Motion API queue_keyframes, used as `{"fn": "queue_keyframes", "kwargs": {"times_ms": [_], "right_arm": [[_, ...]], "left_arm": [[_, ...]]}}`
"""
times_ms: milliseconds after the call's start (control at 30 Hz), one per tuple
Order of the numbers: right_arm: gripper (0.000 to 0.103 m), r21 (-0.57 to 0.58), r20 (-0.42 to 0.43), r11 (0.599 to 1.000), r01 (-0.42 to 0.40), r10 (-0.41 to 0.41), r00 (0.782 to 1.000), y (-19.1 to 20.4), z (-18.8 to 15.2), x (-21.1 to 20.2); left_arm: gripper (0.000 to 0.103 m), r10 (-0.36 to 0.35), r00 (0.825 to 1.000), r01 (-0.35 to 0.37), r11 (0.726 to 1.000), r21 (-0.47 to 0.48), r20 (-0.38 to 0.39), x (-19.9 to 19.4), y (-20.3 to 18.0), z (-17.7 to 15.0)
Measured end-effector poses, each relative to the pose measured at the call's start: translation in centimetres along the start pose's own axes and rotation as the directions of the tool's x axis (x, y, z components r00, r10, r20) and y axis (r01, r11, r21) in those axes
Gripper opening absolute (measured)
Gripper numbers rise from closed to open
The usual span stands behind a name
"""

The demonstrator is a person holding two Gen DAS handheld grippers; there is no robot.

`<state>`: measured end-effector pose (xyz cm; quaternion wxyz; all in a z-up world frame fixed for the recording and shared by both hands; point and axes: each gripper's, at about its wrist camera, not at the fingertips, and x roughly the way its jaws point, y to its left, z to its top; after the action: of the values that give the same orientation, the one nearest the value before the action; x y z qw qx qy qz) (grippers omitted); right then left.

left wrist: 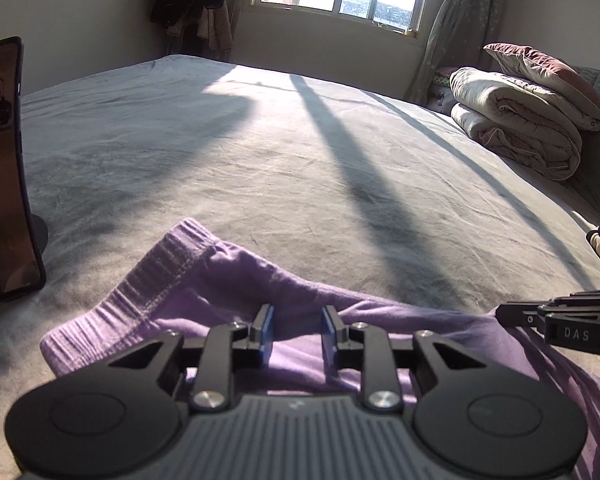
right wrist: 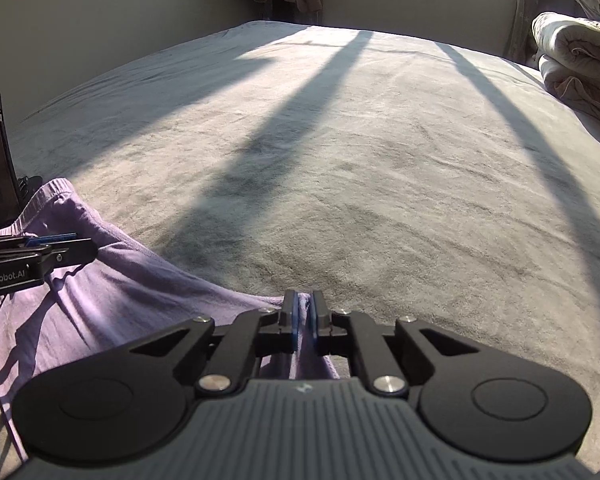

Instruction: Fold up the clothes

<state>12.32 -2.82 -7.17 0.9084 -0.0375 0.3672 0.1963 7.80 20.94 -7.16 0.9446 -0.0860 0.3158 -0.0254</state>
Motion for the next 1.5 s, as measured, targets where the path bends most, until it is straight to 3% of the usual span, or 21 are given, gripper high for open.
{"fn": "queue_keyframes", "kwargs": {"times_ms": [167,233,533,767,1100,1200,1300,1400,1500], "right_arm": [[0.024,0.108,-0.010,0.993,-0.042,0.043,0.999,-2.3,-0.3,-2.3],[0.039,0.147,0.001,0.988,-0.040,0.040,0.999,-3.9,-0.9,-3.9],[0.039,0.239,0.009,0.971,0.011,-0.014,1.000,-10.1,-5.2,-10.4],[0.039,0.241,-0.007,0.968,0.069,-0.070,0.998,-13.1,-9.1,-15.4],[0.039,0.361,-0.035,0.902,0.235,-0.239,0.970,-18.3,-14.6,-23.8],[0.039,0.392,-0.041,0.886,0.249,-0.254,0.966,-19.3,-16.4,-25.7],[0.039,0.405,-0.060,0.887,0.224,-0.219,0.974,-19.6,-17.9,-26.1],[0.039,0.512,-0.045,0.852,0.112,-0.104,0.994,-20.5,-18.7,-25.4],[0.039,0.615,-0.028,0.788,0.015,0.003,1.000,-21.5,-19.0,-24.0]], "left_arm": [[0.041,-0.037,0.999,0.037,0.999,0.023,0.007,-0.9,-1.6,0.1],[0.041,-0.058,0.998,0.058,0.998,0.038,0.007,-1.1,-2.5,0.1],[0.042,-0.185,0.983,0.185,0.970,0.159,-0.019,-1.7,-8.0,-0.7],[0.041,-0.301,0.949,0.315,0.926,0.207,-0.096,-1.3,-11.9,-1.9],[0.041,-0.450,0.874,0.486,0.827,0.281,-0.185,-2.5,-17.0,-4.4],[0.041,-0.498,0.839,0.542,0.800,0.258,-0.218,-3.2,-18.3,-5.1],[0.041,-0.565,0.789,0.612,0.755,0.236,-0.242,-4.2,-19.5,-5.8],[0.041,-0.625,0.734,0.679,0.695,0.238,-0.266,-4.9,-20.8,-6.8],[0.041,-0.627,0.715,0.697,0.671,0.253,-0.310,-4.9,-21.6,-8.1]]}}
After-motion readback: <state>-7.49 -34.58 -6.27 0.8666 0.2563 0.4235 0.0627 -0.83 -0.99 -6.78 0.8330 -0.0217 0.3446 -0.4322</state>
